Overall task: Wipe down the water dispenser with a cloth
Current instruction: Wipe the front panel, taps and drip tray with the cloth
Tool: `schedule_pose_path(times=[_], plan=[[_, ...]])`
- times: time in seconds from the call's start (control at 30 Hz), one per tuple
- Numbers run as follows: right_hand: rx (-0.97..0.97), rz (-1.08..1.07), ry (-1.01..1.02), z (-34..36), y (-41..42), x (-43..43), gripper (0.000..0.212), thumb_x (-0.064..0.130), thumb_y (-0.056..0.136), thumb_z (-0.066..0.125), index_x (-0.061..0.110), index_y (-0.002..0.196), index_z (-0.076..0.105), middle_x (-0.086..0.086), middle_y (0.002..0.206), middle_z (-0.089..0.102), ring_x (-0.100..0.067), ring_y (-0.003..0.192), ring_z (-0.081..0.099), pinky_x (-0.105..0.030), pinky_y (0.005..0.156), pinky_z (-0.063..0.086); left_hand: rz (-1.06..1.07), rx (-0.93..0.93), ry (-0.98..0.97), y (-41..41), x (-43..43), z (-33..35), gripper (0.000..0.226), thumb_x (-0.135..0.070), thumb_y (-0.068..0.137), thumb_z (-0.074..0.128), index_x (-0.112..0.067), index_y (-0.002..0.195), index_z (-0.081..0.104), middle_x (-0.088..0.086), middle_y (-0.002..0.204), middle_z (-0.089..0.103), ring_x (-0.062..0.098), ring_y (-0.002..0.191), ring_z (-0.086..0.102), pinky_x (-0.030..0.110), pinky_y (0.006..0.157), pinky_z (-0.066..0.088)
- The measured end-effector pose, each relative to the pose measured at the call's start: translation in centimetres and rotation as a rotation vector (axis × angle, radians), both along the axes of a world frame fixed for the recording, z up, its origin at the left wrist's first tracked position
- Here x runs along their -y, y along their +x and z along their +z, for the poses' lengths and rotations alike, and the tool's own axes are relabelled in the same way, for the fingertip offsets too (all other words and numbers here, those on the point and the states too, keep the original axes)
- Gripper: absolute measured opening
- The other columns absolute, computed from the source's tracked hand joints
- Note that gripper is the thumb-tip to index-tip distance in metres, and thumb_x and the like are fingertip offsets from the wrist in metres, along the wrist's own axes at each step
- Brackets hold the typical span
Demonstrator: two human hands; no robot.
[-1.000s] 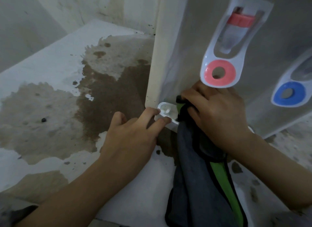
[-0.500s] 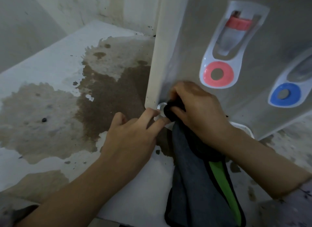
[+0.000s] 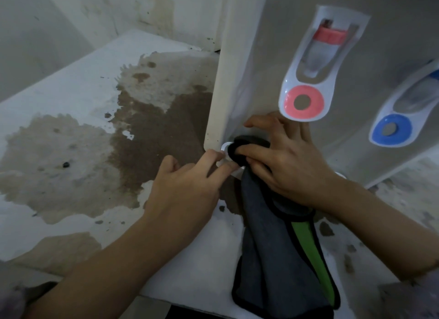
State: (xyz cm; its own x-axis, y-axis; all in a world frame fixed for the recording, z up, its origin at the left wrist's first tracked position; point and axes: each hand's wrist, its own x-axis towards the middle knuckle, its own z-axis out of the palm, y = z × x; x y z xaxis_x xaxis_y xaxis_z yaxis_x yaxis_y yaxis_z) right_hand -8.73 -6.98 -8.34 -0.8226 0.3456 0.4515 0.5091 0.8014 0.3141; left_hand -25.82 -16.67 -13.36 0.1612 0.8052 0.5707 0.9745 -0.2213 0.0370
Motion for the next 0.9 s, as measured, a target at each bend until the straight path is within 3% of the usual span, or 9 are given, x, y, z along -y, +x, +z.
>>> schedule_pose_path(times=[0.17, 0.27, 0.4, 0.57, 0.73, 0.9], plan=[[0.182, -0.058, -0.024, 1.1, -0.7, -0.1, 0.033, 0.032, 0.084, 0.043, 0.028, 0.108, 0.065, -0.012, 0.113, 0.054, -0.031, 0.098, 0.044, -0.039, 0.077, 0.026, -0.004, -0.001, -0.007, 0.0, 0.1, -0.2, 0.041, -0.012, 0.08, 0.051, -0.026, 0.118, 0.058, -0.002, 0.117, 0.06, 0.019, 0.055, 0.057, 0.032, 0.063, 0.031], [0.231, -0.088, 0.05, 1.1, -1.9, -0.1, 0.026, 0.029, 0.081, 0.047, 0.024, 0.094, 0.069, -0.01, 0.108, 0.051, -0.029, 0.094, 0.037, -0.038, 0.071, 0.024, 0.0, -0.011, -0.02, 0.0, 0.2, -0.2, 0.043, -0.012, 0.077, 0.053, -0.025, 0.118, 0.059, 0.0, 0.123, 0.058, 0.018, 0.053, 0.056, 0.031, 0.064, 0.027], [0.272, -0.11, 0.239, 0.9, -2.6, 0.2, 0.011, 0.023, 0.077, 0.058, 0.022, 0.077, 0.068, -0.007, 0.111, 0.05, -0.03, 0.099, 0.036, -0.039, 0.076, 0.028, -0.009, 0.006, -0.031, 0.0, 0.3, 0.0, 0.044, -0.009, 0.075, 0.059, -0.022, 0.117, 0.06, 0.001, 0.124, 0.057, 0.02, 0.053, 0.056, 0.031, 0.063, 0.027], [0.323, -0.198, 0.364, 0.3, -2.2, 1.9, 0.022, 0.021, 0.078, 0.049, 0.021, 0.092, 0.067, -0.003, 0.116, 0.052, -0.029, 0.1, 0.035, -0.037, 0.077, 0.026, 0.005, 0.009, -0.028, 0.0, 0.1, 0.1, 0.041, -0.01, 0.079, 0.052, -0.022, 0.118, 0.058, -0.001, 0.123, 0.057, 0.02, 0.054, 0.056, 0.03, 0.063, 0.024], [0.25, -0.31, 0.428, -0.8, -1.8, 3.1, 0.032, 0.019, 0.081, 0.044, 0.023, 0.104, 0.065, 0.001, 0.113, 0.055, -0.026, 0.1, 0.035, -0.035, 0.076, 0.026, 0.003, 0.011, 0.001, 0.1, 0.1, 0.1, 0.043, -0.006, 0.076, 0.055, -0.022, 0.115, 0.06, 0.0, 0.12, 0.059, 0.021, 0.05, 0.054, 0.029, 0.061, 0.024], [0.013, -0.396, 0.368, -1.3, -0.7, 2.9, 0.032, 0.018, 0.081, 0.049, 0.02, 0.108, 0.066, 0.001, 0.106, 0.061, -0.024, 0.088, 0.04, -0.035, 0.069, 0.025, -0.018, 0.014, 0.03, 0.0, 0.1, 0.0, 0.05, -0.001, 0.069, 0.066, -0.022, 0.115, 0.062, 0.002, 0.118, 0.061, 0.019, 0.042, 0.048, 0.031, 0.062, 0.032]])
